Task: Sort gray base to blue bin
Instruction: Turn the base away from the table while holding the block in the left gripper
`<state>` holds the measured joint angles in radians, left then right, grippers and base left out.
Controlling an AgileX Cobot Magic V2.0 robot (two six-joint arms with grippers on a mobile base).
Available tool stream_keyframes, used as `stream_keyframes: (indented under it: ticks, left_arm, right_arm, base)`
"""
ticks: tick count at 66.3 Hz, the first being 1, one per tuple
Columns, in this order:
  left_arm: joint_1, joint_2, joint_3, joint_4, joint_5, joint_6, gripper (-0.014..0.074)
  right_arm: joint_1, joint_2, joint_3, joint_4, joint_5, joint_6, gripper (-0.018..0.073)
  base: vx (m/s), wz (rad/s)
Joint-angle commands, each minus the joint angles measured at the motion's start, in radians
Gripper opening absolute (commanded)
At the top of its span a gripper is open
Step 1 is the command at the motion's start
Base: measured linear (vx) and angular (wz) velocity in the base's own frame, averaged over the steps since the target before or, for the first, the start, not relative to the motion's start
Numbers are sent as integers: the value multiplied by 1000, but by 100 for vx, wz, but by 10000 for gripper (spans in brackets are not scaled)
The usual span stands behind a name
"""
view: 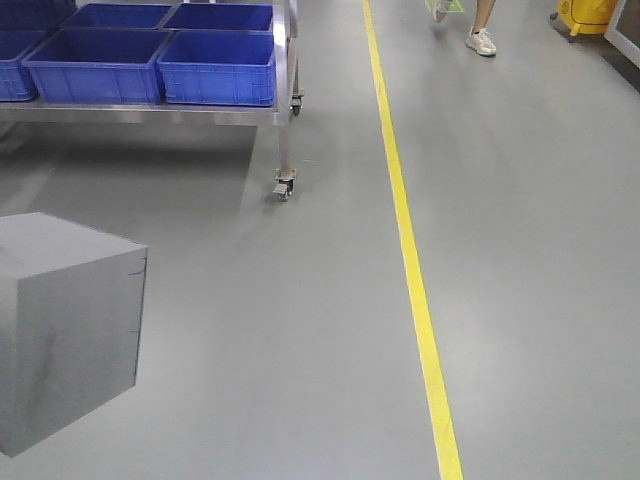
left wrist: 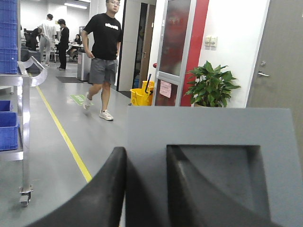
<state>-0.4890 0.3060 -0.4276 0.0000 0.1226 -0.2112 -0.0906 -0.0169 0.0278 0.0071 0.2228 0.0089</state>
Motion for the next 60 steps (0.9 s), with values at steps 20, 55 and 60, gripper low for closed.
stream_keyframes:
  ticks: [20,55,60]
  left_arm:
    - [-4,7,-29,0,-107,-6,-6]
    - [-4,7,-29,0,-107,-6,-6]
    - [-4,7,-29,0,-107,-6,-6]
  right_arm:
    - [0,15,2,-7,-73,-9,-5]
    - [0,15,2,-7,-73,-9,-5]
    - [0,15,2,-7,-73,-9,-5]
  base:
    - [30,-4]
    - [36,3]
    - [36,1]
